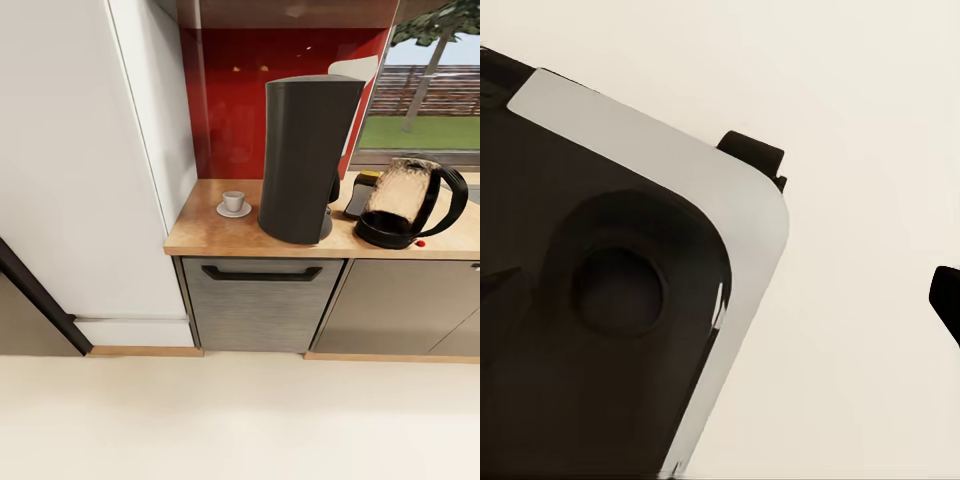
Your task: Set up a coffee station on the kitchen countertop: keep the coffee maker on the countertop, move the bottle of coffee from the kitchen shelf to the counter next to the coffee maker, place a paper coffee filter on top of the coffee maker, put the saucer next to the coffee maker with the coffee cup on the saucer, and place the electric kettle next to the coffee maker.
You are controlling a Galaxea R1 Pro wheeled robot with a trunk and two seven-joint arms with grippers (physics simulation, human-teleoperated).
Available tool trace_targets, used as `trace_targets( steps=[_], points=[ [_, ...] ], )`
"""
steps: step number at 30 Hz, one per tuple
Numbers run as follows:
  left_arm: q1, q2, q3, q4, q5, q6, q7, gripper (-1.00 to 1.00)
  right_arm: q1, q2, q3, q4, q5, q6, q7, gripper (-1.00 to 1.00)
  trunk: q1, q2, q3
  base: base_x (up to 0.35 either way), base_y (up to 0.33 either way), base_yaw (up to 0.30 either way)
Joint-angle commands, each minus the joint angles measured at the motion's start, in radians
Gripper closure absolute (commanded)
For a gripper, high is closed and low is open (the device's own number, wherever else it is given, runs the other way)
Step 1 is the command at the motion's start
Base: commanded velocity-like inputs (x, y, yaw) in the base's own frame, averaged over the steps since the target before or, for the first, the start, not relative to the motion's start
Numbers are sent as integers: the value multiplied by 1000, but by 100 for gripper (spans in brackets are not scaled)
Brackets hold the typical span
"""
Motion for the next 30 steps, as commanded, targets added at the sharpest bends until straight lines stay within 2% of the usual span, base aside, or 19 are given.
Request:
trace_targets(
  steps=[1, 7, 10, 17, 30],
  points=[
    [0, 0, -8, 0, 7, -6, -1, -100, -1, 0, 8, 15, 4, -7, -2, -100, 0, 0, -1, 0, 0, 0],
    [0, 0, -8, 0, 7, -6, 13, -100, -1, 7, 8, 41, 2, -8, -2, -100, 0, 0, -1, 0, 0, 0],
    [0, 0, -9, -1, 7, -6, 69, -100, -1, 12, 8, 46, 2, -8, -2, -100, 0, 0, -1, 0, 0, 0],
    [0, -2, -9, -1, 7, -6, 116, -100, -1, 16, 8, 48, 2, -8, -2, -100, 0, 0, -1, 0, 0, 0],
    [0, -2, -6, -1, 7, -6, 121, -100, -1, 16, 9, 48, 2, -8, -2, -100, 0, 0, -1, 0, 0, 0]
  ],
)
